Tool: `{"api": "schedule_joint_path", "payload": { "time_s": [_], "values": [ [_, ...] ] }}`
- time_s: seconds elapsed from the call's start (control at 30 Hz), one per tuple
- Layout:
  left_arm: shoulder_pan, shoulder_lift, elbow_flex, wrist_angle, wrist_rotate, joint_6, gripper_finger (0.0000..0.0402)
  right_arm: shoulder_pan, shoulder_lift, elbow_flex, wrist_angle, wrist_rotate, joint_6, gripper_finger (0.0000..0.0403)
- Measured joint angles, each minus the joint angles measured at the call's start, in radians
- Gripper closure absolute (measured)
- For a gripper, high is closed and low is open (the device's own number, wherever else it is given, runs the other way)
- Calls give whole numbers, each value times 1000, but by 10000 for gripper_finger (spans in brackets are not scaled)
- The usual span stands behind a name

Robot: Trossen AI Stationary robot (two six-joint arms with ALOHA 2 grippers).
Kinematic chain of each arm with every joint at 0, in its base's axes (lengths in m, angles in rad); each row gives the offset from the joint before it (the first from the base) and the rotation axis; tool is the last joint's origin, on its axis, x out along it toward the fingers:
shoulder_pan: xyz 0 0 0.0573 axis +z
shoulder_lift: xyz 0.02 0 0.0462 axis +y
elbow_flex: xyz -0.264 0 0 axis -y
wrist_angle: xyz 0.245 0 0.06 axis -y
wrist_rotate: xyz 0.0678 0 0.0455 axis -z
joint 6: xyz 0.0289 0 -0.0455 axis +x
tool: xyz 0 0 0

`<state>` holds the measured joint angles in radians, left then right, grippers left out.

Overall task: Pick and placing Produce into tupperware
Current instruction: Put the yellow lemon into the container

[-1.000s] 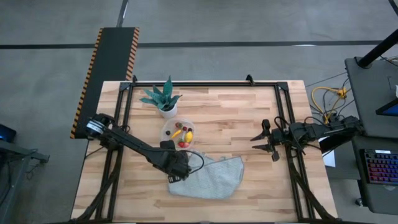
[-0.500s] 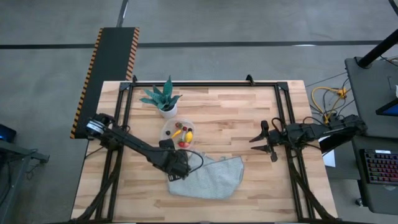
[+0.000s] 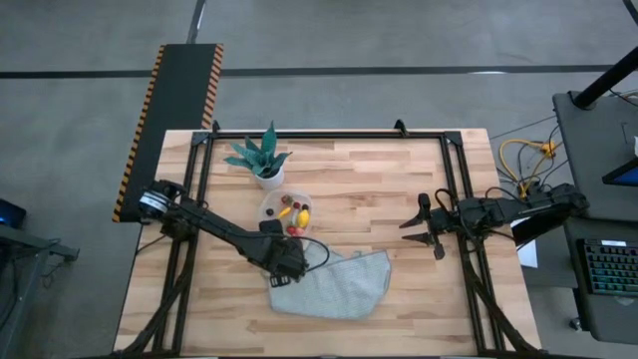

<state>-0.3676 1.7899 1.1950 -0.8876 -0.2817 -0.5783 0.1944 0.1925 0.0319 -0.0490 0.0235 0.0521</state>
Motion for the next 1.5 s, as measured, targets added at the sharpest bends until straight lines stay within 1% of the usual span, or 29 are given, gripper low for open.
{"api": "schedule_joint_path", "payload": {
  "time_s": [0.07,0.3,0.43,0.53,0.7,0.83,1.03,1.2,1.5],
  "values": [
    [0,-1,1,9,-2,38,112,0,0,0,0,0,0,266],
    [22,-1,-27,37,-5,49,112,0,0,0,0,0,0,266],
    [33,-1,-27,95,-4,115,112,0,0,0,0,0,0,266],
    [34,-1,-27,136,17,143,112,0,0,0,0,-1,0,266],
    [34,-1,-29,136,49,148,112,0,1,0,0,-1,0,266],
    [34,-1,-36,138,49,152,112,0,1,0,0,-1,0,266],
    [34,22,-45,143,64,220,112,0,1,0,0,-1,0,266],
    [34,48,-42,158,82,224,112,0,2,0,0,-1,0,266],
    [34,41,-43,151,86,219,112,0,8,0,0,-1,0,266]
  ]
}}
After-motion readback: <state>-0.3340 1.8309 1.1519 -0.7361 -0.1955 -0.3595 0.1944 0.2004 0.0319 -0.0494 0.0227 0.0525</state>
